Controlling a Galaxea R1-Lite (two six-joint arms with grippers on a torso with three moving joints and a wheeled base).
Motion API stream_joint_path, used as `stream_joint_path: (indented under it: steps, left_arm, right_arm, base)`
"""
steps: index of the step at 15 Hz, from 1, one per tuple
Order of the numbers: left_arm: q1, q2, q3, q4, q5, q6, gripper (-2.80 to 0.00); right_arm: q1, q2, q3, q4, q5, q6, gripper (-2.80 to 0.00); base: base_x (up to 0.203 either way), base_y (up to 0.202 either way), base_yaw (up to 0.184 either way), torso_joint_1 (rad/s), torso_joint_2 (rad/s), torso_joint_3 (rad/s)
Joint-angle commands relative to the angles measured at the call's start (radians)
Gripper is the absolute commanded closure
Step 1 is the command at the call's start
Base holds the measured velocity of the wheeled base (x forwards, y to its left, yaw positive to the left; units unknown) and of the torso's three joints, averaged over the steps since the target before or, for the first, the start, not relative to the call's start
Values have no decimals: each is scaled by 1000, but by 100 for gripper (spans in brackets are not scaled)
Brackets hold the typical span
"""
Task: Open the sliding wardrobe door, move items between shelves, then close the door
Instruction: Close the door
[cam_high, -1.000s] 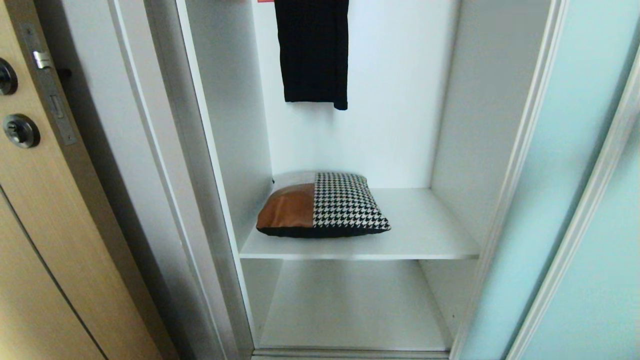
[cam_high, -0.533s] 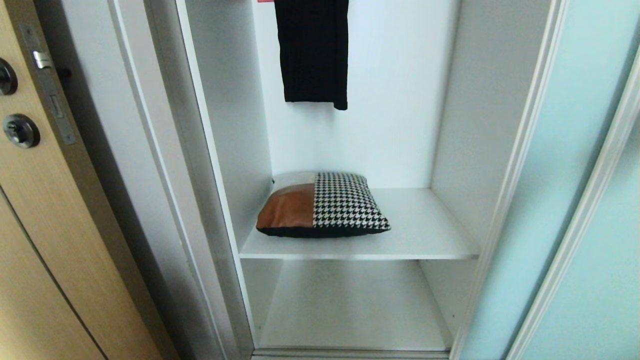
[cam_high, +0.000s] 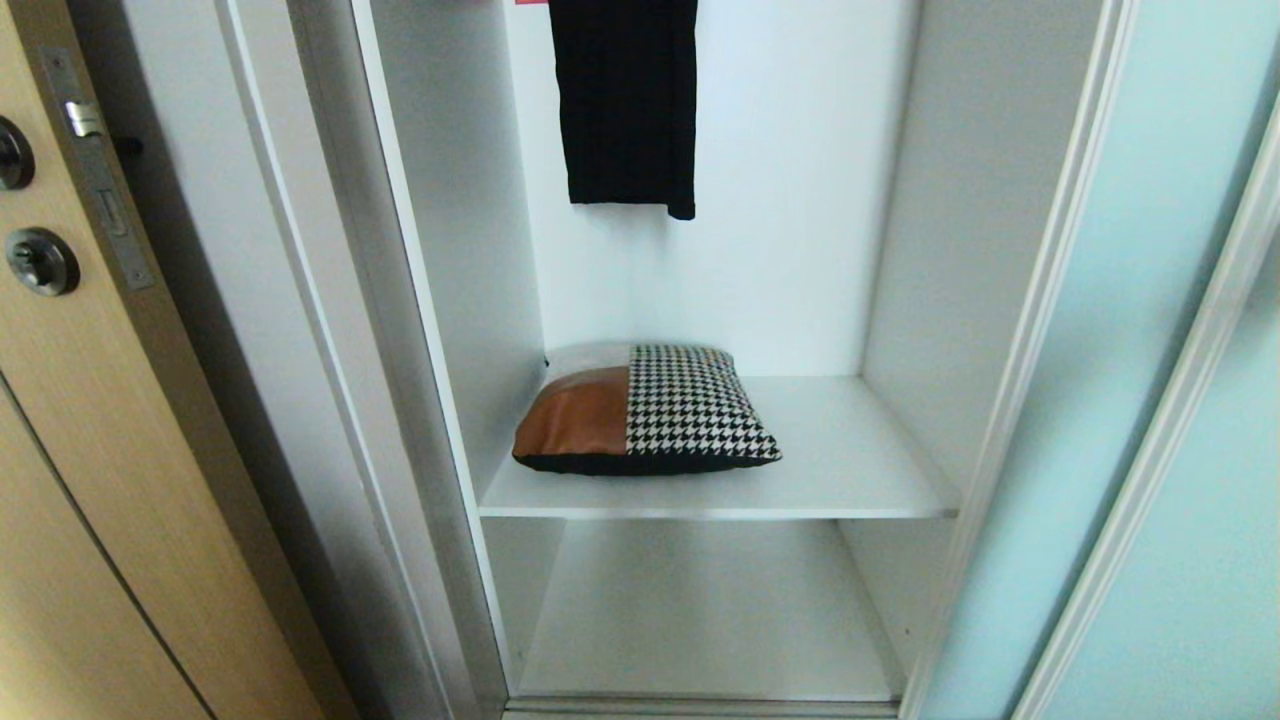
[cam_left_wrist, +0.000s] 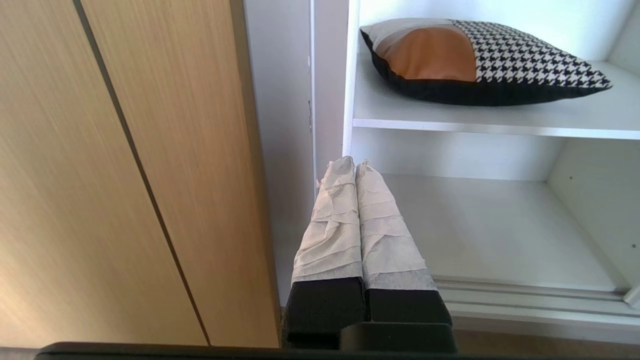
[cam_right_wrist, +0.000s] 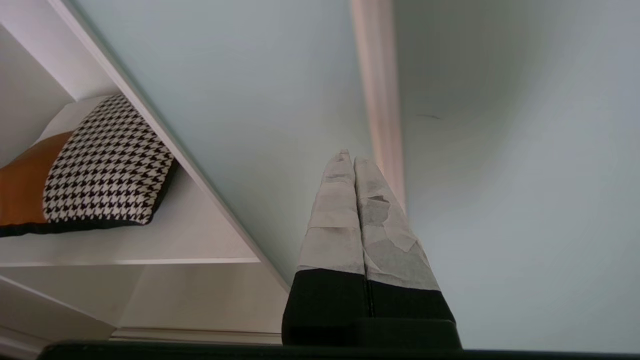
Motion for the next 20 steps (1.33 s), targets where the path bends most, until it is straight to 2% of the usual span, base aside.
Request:
stream_joint_path:
  steps: [1, 3, 6, 11, 17, 20]
  left_arm:
    - [0, 1, 2, 0, 1, 0, 0]
    - [0, 1, 2, 0, 1, 0, 0]
    - [0, 1, 2, 0, 1, 0, 0]
    - [0, 1, 2, 0, 1, 0, 0]
    - [0, 1, 2, 0, 1, 0, 0]
    - [0, 1, 2, 0, 1, 0, 0]
  right_arm:
    - [13, 8, -3, -7, 4, 1, 0]
    - [41, 28, -17, -49, -48, 6, 0]
    - [71, 61, -27, -141, -134, 77, 0]
    - [80, 48, -5, -145, -137, 81, 0]
    - [149, 0, 36, -150, -142, 77, 0]
    - [140, -66, 84, -144, -132, 75, 0]
  base:
    - [0, 0, 0, 0, 0, 0]
    - [0, 0, 0, 0, 0, 0]
    - [0, 0, 0, 0, 0, 0]
    - [0, 0, 0, 0, 0, 0]
    - [0, 0, 0, 0, 0, 0]
    - [0, 0, 0, 0, 0, 0]
